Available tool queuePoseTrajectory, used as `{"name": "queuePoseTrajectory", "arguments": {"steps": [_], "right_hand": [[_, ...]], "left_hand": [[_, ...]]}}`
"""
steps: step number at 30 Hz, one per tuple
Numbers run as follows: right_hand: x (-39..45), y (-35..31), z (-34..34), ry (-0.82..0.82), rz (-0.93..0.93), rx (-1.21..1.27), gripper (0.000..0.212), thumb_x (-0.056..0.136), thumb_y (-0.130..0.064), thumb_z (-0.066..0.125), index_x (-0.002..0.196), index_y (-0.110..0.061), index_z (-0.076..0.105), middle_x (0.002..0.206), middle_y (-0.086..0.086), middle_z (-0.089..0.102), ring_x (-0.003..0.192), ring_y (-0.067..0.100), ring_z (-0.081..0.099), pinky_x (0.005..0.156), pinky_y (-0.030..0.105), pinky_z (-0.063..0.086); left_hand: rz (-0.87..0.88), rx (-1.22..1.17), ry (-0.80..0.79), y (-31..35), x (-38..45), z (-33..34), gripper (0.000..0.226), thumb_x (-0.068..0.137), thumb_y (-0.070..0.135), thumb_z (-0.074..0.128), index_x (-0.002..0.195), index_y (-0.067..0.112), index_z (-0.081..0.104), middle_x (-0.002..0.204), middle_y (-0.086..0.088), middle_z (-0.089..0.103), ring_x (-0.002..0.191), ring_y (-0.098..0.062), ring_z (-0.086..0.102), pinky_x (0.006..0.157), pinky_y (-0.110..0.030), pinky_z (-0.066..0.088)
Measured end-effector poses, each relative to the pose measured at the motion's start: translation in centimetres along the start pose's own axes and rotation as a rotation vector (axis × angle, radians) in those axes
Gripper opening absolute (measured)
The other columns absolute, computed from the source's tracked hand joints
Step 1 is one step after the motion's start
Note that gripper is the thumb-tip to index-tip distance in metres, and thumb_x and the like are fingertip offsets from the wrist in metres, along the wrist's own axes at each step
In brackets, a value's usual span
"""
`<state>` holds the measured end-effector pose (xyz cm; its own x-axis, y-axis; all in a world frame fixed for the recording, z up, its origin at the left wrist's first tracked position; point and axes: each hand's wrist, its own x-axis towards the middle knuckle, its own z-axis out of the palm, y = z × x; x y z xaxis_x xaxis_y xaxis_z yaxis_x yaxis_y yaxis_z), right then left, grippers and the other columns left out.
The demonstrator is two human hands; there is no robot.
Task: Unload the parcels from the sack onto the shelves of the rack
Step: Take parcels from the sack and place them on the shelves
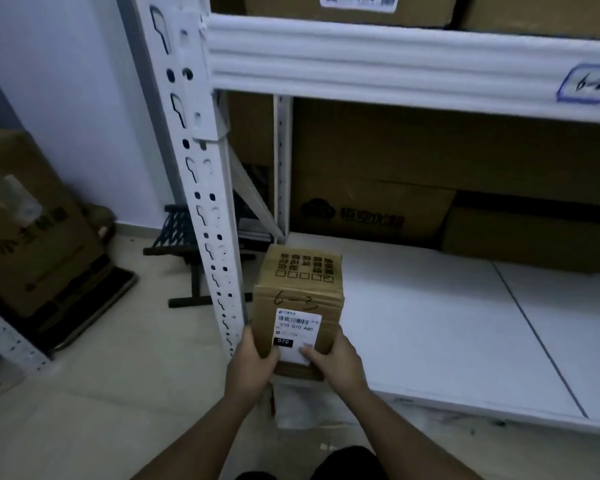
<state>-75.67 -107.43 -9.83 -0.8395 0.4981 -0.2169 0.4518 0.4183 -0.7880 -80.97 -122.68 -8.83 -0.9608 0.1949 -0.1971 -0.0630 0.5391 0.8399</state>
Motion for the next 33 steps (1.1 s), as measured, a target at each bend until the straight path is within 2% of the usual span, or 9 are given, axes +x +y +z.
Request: {"name": "queuePoseTrajectory", "arguments": {"steps": [6, 11, 17, 20, 25, 29, 33], "right_hand": [[1.0, 2.0, 1.8, 0.061, -0.043, -0.036, 0.062, 0.080, -0.042, 0.073, 0.132, -0.022, 0.046, 0.124, -0.004, 0.063, 0.113, 0.017, 0.059, 0.083, 0.026, 0.045], [1.5, 3.1, 2.7, 0.078, -0.038, -0.078, 0.066, 0.082, -0.045, 0.071, 0.136, -0.021, 0.041, 0.125, -0.002, 0.064, 0.113, 0.020, 0.060, 0.084, 0.028, 0.048], [3.2, 3.0, 3.1, 0.126, -0.051, -0.139, 0.068, 0.083, -0.047, 0.068, 0.139, -0.023, 0.038, 0.122, -0.002, 0.065, 0.109, 0.021, 0.062, 0.082, 0.030, 0.049], [4.3, 2.8, 3.5, 0.151, -0.059, -0.147, 0.071, 0.084, -0.048, 0.067, 0.142, -0.022, 0.035, 0.122, -0.001, 0.065, 0.109, 0.021, 0.062, 0.081, 0.030, 0.050], [6.7, 2.2, 3.5, 0.144, -0.058, -0.132, 0.075, 0.084, -0.047, 0.067, 0.145, -0.022, 0.032, 0.125, 0.000, 0.064, 0.111, 0.023, 0.062, 0.085, 0.033, 0.051], [8.7, 1.9, 3.2, 0.123, -0.042, -0.095, 0.072, 0.085, -0.045, 0.067, 0.143, -0.018, 0.034, 0.127, 0.002, 0.063, 0.113, 0.025, 0.061, 0.087, 0.034, 0.051], [10.0, 1.8, 2.9, 0.116, -0.024, -0.068, 0.072, 0.086, -0.045, 0.067, 0.143, -0.017, 0.033, 0.131, 0.004, 0.060, 0.116, 0.026, 0.059, 0.090, 0.037, 0.050]], "left_hand": [[0.022, 0.016, 0.046, -2.8, 1.5, 2.6, 0.049, 0.089, 0.010, 0.057, 0.133, 0.009, 0.035, 0.125, -0.011, 0.060, 0.110, -0.030, 0.059, 0.084, -0.032, 0.046], [-0.028, -0.025, 0.018, -3.5, 2.3, 3.5, 0.036, 0.091, 0.003, 0.050, 0.124, 0.009, 0.037, 0.127, -0.013, 0.057, 0.113, -0.031, 0.056, 0.091, -0.035, 0.045], [-0.091, -0.146, -0.034, -2.2, 3.8, 3.9, 0.062, 0.091, -0.003, 0.050, 0.145, 0.006, 0.021, 0.142, -0.014, 0.045, 0.132, -0.030, 0.041, 0.109, -0.035, 0.032], [-0.134, -0.205, -0.024, -1.5, 4.6, 4.1, 0.071, 0.088, -0.005, 0.054, 0.148, 0.006, 0.017, 0.143, -0.014, 0.043, 0.133, -0.030, 0.040, 0.110, -0.034, 0.030], [-0.175, -0.257, -0.046, -0.9, 6.3, 4.0, 0.066, 0.087, 0.000, 0.056, 0.145, 0.010, 0.026, 0.138, -0.011, 0.051, 0.126, -0.029, 0.048, 0.106, -0.036, 0.038], [-0.167, -0.284, -0.146, -0.4, 7.5, 3.3, 0.066, 0.093, 0.004, 0.053, 0.149, 0.013, 0.018, 0.142, -0.009, 0.045, 0.131, -0.027, 0.043, 0.107, -0.035, 0.035], [-0.122, -0.273, -0.199, -0.2, 8.3, 2.8, 0.069, 0.091, 0.005, 0.057, 0.149, 0.018, 0.021, 0.143, -0.007, 0.045, 0.128, -0.026, 0.045, 0.106, -0.037, 0.039]]}}
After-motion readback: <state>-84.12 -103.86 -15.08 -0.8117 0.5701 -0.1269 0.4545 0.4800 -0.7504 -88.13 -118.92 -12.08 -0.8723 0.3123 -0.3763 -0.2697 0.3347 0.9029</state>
